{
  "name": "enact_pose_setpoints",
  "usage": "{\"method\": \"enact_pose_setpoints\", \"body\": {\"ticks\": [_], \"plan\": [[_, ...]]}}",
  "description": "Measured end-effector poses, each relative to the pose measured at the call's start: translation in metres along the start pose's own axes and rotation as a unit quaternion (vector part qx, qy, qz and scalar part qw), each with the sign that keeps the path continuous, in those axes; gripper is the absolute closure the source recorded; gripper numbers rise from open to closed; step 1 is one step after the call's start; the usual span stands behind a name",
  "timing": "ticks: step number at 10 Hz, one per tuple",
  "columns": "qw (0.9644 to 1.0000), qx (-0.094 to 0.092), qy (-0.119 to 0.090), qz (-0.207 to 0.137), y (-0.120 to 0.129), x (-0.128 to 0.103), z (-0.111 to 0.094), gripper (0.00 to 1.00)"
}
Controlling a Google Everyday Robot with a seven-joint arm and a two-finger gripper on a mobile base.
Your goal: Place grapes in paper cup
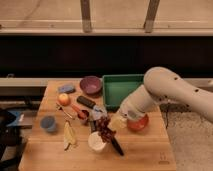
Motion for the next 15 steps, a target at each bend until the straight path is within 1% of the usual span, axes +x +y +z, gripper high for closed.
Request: {"method": "enact_pose_setpoints", "body": {"ticks": [2, 4, 6, 8, 9, 11, 13, 15], "plan": [[0.9998, -0.019, -0.001, 0.004, 0.002, 0.001, 0.009, 1.00], [0.9988, -0.049, -0.001, 0.008, 0.004, 0.003, 0.024, 1.00], [0.9976, -0.069, 0.000, 0.012, 0.006, 0.005, 0.034, 1.00], [0.9966, -0.081, 0.002, 0.015, 0.006, 0.006, 0.042, 1.00], [0.9952, -0.095, 0.005, 0.023, 0.003, 0.010, 0.052, 1.00], [0.9925, -0.117, 0.009, 0.036, -0.007, 0.016, 0.070, 1.00], [0.9898, -0.130, 0.014, 0.056, -0.020, 0.024, 0.080, 1.00], [0.9877, -0.140, 0.019, 0.067, -0.029, 0.027, 0.086, 1.00]]}}
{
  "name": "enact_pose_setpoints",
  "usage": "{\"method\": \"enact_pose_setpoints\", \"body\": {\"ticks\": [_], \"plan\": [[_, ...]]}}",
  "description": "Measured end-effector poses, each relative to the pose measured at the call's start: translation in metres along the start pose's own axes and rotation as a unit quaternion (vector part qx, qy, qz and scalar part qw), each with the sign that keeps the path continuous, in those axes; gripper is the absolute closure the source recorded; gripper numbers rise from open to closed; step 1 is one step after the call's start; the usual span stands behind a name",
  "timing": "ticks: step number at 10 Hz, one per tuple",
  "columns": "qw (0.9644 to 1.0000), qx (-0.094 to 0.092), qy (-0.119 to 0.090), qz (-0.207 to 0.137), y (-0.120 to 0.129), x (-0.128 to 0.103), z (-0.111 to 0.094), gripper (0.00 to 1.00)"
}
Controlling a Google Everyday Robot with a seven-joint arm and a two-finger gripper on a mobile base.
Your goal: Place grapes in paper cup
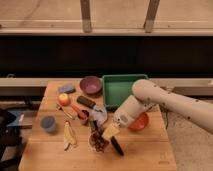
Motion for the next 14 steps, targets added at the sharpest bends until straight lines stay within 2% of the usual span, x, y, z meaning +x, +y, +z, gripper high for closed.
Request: {"method": "enact_pose_setpoints", "body": {"ticks": [1, 3, 5, 9, 11, 14], "plan": [[1.0000, -0.004, 0.001, 0.006, -0.005, 0.001, 0.002, 1.00], [0.9998, -0.015, -0.001, 0.017, -0.014, 0.004, 0.006, 0.89], [0.9995, -0.024, -0.001, 0.018, -0.014, 0.003, 0.010, 0.66], [0.9996, -0.029, 0.001, 0.004, -0.003, 0.000, 0.006, 0.27], [0.9995, -0.028, 0.006, -0.013, 0.005, -0.006, 0.005, 0.20], [0.9994, -0.028, 0.008, -0.021, 0.009, -0.008, 0.004, 0.20]]}}
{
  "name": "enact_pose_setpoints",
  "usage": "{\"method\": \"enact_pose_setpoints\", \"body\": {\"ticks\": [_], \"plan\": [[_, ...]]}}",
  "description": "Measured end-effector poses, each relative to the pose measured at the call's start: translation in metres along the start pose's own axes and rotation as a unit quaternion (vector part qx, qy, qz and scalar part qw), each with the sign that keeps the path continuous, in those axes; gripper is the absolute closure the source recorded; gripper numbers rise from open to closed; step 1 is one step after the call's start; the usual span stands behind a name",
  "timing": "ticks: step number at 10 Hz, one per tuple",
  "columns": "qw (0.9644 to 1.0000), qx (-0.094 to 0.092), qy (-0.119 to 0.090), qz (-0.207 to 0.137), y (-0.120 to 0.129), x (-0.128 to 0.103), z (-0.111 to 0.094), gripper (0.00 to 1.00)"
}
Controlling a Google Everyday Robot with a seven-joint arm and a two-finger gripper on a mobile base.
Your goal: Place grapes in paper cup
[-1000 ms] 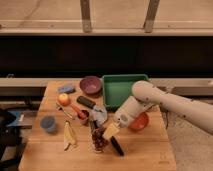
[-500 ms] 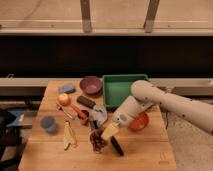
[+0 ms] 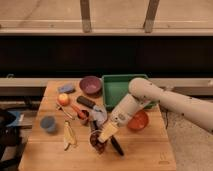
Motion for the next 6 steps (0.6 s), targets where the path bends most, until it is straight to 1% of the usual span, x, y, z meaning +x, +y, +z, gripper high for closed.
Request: {"method": "enact_pose_setpoints", "body": {"ticks": [1, 6], "plan": [[1.0000, 0.003, -0.005, 0.000, 0.0003, 0.0004, -0.0029, 0.20], [1.0000, 0.003, -0.005, 0.000, 0.0006, -0.0007, -0.0021, 0.20]]}}
